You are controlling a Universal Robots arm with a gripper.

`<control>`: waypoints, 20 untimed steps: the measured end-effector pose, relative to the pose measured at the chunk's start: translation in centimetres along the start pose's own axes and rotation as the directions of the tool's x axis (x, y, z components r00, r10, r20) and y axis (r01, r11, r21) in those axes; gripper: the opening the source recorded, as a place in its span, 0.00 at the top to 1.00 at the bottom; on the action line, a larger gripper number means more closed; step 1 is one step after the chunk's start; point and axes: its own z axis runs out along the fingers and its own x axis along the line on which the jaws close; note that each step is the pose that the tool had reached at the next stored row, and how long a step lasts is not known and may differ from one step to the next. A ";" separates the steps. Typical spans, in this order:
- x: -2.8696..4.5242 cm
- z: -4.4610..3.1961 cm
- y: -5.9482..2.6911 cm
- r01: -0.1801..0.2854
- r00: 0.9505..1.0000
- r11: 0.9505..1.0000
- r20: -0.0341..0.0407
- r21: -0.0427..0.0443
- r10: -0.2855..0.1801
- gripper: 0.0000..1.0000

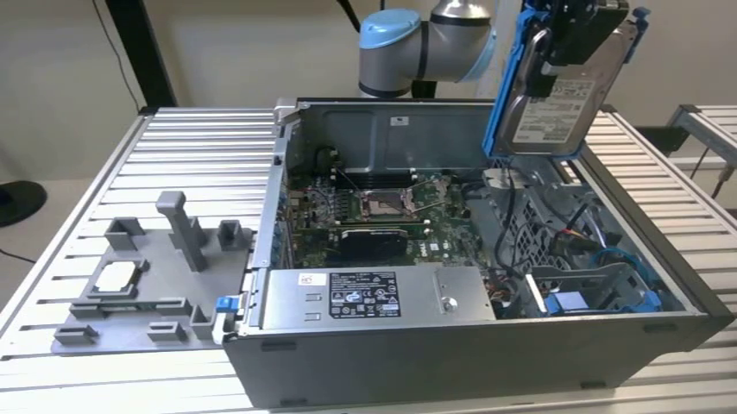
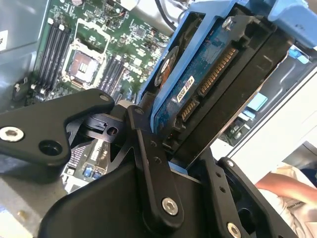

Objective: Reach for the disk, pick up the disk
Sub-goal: 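Pick up the disk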

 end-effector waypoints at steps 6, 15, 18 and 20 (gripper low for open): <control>1.20 0.01 -0.06 0.000 1.000 1.000 0.000 0.000 0.000 1.00; 2.83 0.01 -0.15 0.000 1.000 1.000 0.000 0.000 0.000 1.00; 3.26 0.02 -0.17 0.000 1.000 1.000 0.000 0.000 0.000 1.00; 3.55 0.02 -0.18 0.000 1.000 1.000 0.000 0.000 0.000 1.00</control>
